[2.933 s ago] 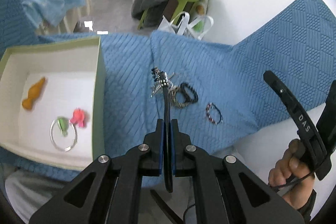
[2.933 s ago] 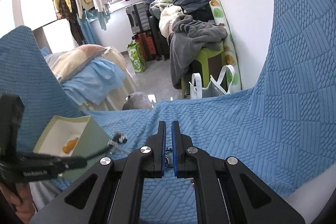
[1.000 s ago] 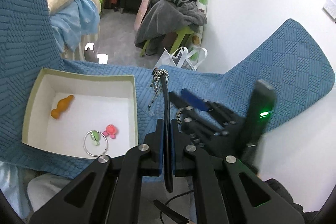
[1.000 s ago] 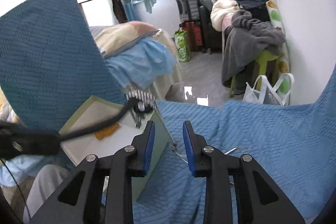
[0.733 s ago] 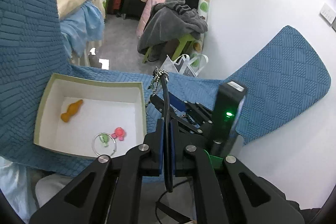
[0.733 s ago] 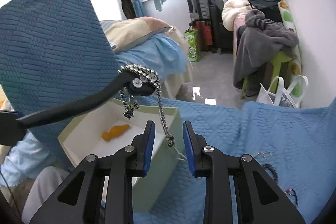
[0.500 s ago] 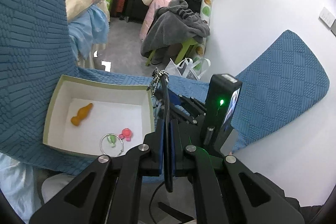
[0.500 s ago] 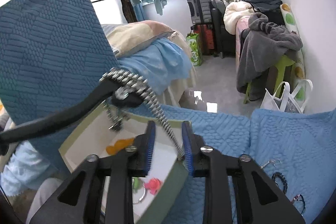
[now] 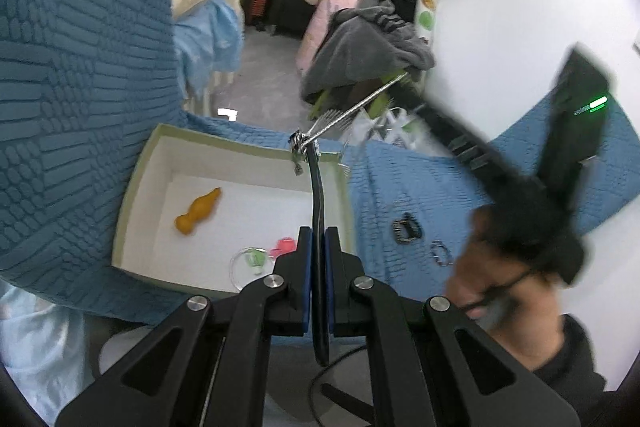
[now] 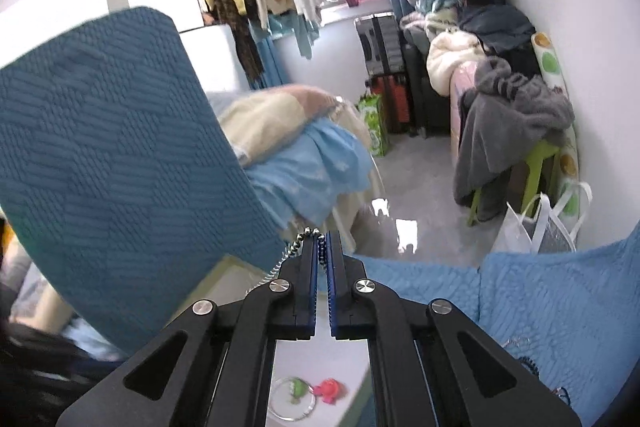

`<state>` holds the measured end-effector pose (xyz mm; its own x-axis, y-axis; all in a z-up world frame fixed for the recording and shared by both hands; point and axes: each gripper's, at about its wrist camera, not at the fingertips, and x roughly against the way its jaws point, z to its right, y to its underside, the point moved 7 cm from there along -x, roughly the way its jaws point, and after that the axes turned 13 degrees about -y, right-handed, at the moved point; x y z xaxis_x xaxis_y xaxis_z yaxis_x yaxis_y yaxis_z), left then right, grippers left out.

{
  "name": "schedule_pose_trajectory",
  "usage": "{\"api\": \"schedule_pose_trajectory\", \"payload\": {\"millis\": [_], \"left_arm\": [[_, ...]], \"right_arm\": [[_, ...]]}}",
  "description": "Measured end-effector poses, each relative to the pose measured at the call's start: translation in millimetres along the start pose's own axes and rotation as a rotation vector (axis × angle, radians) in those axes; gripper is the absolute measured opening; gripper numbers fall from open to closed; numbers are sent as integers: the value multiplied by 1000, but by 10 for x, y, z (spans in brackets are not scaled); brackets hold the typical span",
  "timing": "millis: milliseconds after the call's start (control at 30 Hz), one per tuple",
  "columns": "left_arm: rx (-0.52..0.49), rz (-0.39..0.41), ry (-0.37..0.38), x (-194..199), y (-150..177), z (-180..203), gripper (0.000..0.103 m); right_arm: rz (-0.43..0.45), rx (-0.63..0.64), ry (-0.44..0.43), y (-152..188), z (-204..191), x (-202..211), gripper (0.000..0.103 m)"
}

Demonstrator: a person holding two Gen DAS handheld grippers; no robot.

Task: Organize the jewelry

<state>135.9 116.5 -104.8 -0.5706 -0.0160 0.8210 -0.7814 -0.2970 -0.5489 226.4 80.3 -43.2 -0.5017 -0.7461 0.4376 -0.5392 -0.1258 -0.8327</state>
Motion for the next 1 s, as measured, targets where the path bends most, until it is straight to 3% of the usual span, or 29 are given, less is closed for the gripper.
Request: {"api": "schedule_pose_trajectory", "payload": {"millis": [200,400,700,1000], "left_arm": [[7,-1,-55,-109,-17,-203,5],[5,-3,-116,-268,-56,-448,5],[-28,-47,-197,-729,-33,-737,5],[-28,-119,-189,-1123,113,-770,5]], "right_arm": [[16,31,-15,-121,-187,40,2],[-30,8,-15,-9,-212,-18,2],[-210,-97,26,684,-24,-238,2],[-314,-174,57,1167,135,-271,3]]}}
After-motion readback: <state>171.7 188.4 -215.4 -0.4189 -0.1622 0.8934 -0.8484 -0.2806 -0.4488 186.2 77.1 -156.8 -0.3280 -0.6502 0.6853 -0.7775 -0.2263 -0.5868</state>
